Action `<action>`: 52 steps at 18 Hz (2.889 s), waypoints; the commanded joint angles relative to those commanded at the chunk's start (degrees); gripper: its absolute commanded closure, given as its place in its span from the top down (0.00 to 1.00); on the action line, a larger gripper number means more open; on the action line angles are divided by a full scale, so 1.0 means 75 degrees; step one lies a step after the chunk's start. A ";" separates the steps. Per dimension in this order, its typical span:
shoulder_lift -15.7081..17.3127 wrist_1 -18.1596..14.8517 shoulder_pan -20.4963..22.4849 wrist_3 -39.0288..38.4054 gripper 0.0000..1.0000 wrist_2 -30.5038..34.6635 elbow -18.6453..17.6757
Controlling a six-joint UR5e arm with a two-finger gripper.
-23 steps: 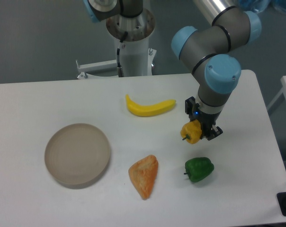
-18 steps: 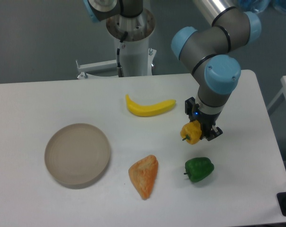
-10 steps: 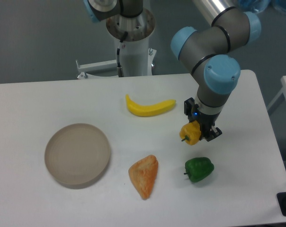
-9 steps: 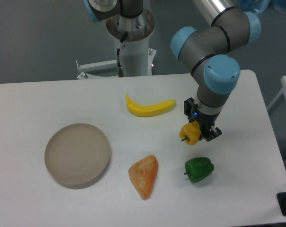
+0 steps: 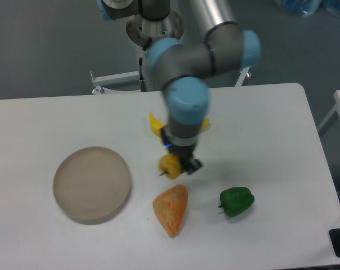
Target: Place the yellow pepper on the plate
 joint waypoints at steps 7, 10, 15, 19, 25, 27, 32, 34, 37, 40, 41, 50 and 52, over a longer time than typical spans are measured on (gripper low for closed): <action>-0.0432 0.1265 -0.1184 -0.1947 0.00 0.0000 -0.0142; -0.0737 0.1430 -0.1431 -0.2473 0.00 -0.0012 -0.0130; -0.0996 0.1430 -0.1666 -0.2463 0.20 -0.0012 -0.0224; -0.1078 0.1465 -0.1725 -0.2498 1.00 0.0000 -0.0212; -0.0856 0.1442 -0.1632 -0.2405 1.00 0.0094 -0.0060; -0.0342 0.1302 -0.1013 -0.2218 1.00 0.0082 -0.0095; 0.0433 0.0166 0.0546 -0.0205 1.00 0.0082 -0.0095; 0.0586 -0.0116 0.1062 0.0615 1.00 0.0094 -0.0107; 0.0610 -0.0164 0.1718 0.1810 1.00 0.0094 -0.0107; 0.0412 -0.0070 0.2643 0.3635 1.00 0.0094 -0.0060; 0.0271 -0.0035 0.2832 0.4083 1.00 0.0117 -0.0025; -0.0164 0.0282 0.2846 0.4404 1.00 0.0516 0.0127; -0.0175 0.0293 0.2822 0.4358 1.00 0.0480 0.0128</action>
